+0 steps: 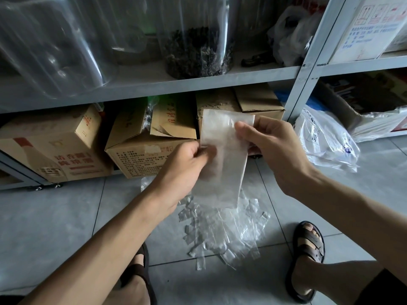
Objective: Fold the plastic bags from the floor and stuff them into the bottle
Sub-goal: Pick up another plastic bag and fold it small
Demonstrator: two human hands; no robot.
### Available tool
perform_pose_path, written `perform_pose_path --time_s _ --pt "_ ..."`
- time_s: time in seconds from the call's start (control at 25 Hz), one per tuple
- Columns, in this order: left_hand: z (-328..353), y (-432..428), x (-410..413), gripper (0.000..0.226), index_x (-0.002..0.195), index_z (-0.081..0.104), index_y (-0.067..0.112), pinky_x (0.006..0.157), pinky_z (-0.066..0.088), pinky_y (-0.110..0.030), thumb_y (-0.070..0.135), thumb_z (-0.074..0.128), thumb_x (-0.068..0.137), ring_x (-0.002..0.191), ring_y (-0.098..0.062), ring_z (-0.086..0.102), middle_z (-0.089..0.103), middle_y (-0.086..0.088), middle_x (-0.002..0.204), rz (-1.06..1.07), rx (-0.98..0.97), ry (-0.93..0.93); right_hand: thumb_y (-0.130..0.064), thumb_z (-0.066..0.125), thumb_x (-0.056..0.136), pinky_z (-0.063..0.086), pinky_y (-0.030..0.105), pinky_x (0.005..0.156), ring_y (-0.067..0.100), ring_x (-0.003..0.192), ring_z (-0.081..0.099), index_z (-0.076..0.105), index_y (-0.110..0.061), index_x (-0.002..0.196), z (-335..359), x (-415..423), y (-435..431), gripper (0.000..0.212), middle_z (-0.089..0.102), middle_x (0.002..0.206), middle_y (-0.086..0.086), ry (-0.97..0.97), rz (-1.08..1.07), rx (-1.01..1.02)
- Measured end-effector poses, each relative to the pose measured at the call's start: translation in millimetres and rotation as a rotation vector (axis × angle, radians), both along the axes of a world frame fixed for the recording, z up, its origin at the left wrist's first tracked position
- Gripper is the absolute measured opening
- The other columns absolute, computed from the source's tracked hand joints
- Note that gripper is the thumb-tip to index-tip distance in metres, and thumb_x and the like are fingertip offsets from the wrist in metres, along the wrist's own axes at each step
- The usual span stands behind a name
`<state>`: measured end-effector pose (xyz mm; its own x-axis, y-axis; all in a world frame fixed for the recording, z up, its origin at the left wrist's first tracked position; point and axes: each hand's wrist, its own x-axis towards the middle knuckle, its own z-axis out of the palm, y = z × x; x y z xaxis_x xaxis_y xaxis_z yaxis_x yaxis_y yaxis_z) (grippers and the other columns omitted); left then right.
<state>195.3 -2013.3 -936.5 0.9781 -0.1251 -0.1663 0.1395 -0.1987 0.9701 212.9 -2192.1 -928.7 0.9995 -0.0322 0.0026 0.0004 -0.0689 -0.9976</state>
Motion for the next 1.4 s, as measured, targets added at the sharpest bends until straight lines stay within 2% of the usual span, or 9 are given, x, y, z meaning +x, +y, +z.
perform_pose_path --time_s 0.12,0.24,0.36,0.48,0.68,0.96,1.2,1.32,1.4 --pt "3.6 0.3 -0.2 0.041 0.095 0.073 0.020 0.092 0.050 -0.065 0.056 0.058 0.083 0.101 -0.042 0.067 0.074 -0.017 0.101 0.021 0.002 -0.058 -0.024 0.069 0.090 0.059 0.032 0.083 0.019 0.083 0.071 0.069 0.004 0.094 -1.0 -3.3 -0.5 0.029 0.074 0.088 0.009 0.087 0.129 0.120" --pt "2.7 2.7 0.8 0.070 0.103 0.064 0.003 0.083 0.048 -0.073 0.066 0.057 0.075 0.098 -0.056 0.061 0.066 -0.033 0.102 -0.005 -0.009 -0.075 -0.015 0.066 0.092 0.058 0.027 0.075 0.018 0.079 0.071 0.071 0.002 0.090 -0.2 -3.5 -1.0 0.018 0.073 0.084 0.009 0.100 0.104 0.139" --pt "6.8 4.5 0.0 0.044 0.100 0.071 0.005 0.090 0.049 -0.069 0.047 0.066 0.088 0.104 -0.050 0.063 0.072 -0.025 0.103 0.021 -0.058 -0.058 -0.012 0.067 0.092 0.056 0.024 0.069 0.016 0.073 0.069 0.071 -0.003 0.086 2.6 -3.0 -2.6 0.011 0.072 0.078 0.006 0.089 0.071 0.154" --pt "2.4 9.1 3.1 0.016 0.096 0.076 0.012 0.091 0.057 -0.052 0.023 0.064 0.096 0.094 -0.024 0.074 0.078 -0.007 0.097 0.054 -0.107 0.017 -0.009 0.066 0.092 0.056 0.023 0.064 0.016 0.068 0.069 0.071 -0.005 0.086 4.1 -3.4 -2.2 0.009 0.072 0.076 0.006 0.081 0.065 0.135" --pt "2.0 10.1 2.2 0.014 0.096 0.077 0.014 0.057 0.058 -0.029 0.018 0.064 0.095 0.080 -0.016 0.074 0.078 -0.008 0.094 0.023 -0.159 0.077 -0.010 0.067 0.092 0.055 0.024 0.061 0.017 0.066 0.069 0.072 -0.004 0.086 3.1 -2.4 -3.5 0.010 0.073 0.075 0.008 0.036 0.018 0.057" --pt "0.5 11.9 5.1 0.013 0.094 0.076 0.018 0.072 0.055 -0.019 0.019 0.063 0.097 0.086 -0.008 0.073 0.078 0.001 0.092 0.103 -0.082 -0.056 -0.014 0.071 0.086 0.057 0.024 0.063 0.017 0.070 0.071 0.071 0.006 0.094 1.5 -10.5 -3.7 0.022 0.075 0.085 0.015 0.201 0.313 0.024" --pt "7.3 16.4 7.9 0.018 0.087 0.076 0.012 0.065 0.051 -0.043 0.020 0.063 0.097 0.067 -0.027 0.058 0.069 -0.014 0.077 0.199 -0.071 -0.065 -0.005 0.076 0.079 0.058 0.023 0.064 0.019 0.069 0.072 0.073 -0.001 0.091 5.1 -13.4 -6.3 0.013 0.075 0.081 0.015 0.348 0.569 -0.140" --pt "8.7 17.7 8.6 0.017 0.088 0.076 0.011 0.068 0.050 -0.042 0.020 0.063 0.097 0.070 -0.027 0.061 0.072 -0.020 0.083 0.210 -0.068 -0.066 -0.004 0.077 0.079 0.058 0.023 0.066 0.019 0.071 0.073 0.075 -0.011 0.080 8.1 -13.8 -8.5 0.007 0.075 0.079 0.012 0.383 0.632 -0.182" --pt "9.3 17.9 8.8 0.015 0.089 0.076 0.014 0.072 0.053 -0.037 0.019 0.063 0.097 0.071 -0.017 0.067 0.076 -0.006 0.080 0.208 -0.071 -0.059 -0.010 0.075 0.082 0.058 0.025 0.071 0.021 0.077 0.074 0.076 -0.013 0.083 8.0 -13.5 -10.9 0.003 0.076 0.085 0.012 0.382 0.640 -0.199"
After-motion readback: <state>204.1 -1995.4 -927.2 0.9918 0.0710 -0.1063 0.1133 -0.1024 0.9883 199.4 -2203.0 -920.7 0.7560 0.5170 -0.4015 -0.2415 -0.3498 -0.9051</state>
